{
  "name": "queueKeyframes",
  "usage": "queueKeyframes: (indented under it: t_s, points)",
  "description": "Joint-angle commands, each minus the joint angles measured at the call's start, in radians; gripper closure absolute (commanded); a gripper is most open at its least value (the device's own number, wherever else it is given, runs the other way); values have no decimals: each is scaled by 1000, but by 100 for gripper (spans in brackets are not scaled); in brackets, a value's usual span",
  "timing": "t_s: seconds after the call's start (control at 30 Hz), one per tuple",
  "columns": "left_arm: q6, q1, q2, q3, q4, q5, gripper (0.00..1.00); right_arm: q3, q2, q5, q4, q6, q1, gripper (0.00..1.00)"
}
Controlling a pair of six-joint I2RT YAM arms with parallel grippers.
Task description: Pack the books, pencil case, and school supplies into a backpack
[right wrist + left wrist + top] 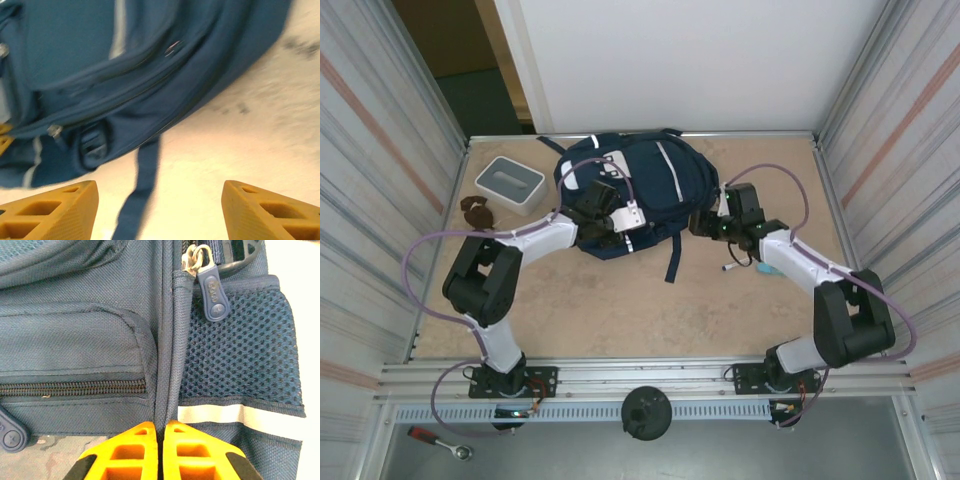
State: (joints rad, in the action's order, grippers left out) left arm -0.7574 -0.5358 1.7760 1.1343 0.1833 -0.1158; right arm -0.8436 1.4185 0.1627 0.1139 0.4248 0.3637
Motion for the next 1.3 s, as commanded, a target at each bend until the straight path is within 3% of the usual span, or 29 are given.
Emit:
queueKeyframes:
  t_s: [0.0,0.13,0.27,0.43,0.67,1.27]
  points:
    - [71,15,-62,-16,33,-115,100,48,-32,18,-151,60,113,37]
    - [85,25,-94,-33,24,-147,100,63,25,-43,-282,73,242,42]
    - [85,27,-110,-46,16,-158,100,36,115,-58,-373,71,286,48]
    - [87,28,-119,-48,15,-168,100,-8,201,-75,-428,37,286,56]
    - [86,29,-125,-56,4,-170,100,-65,279,-96,-418,-44,269,58]
    - [86,28,-123,-57,8,-157,100,-93,388,-26,-479,-58,233,67]
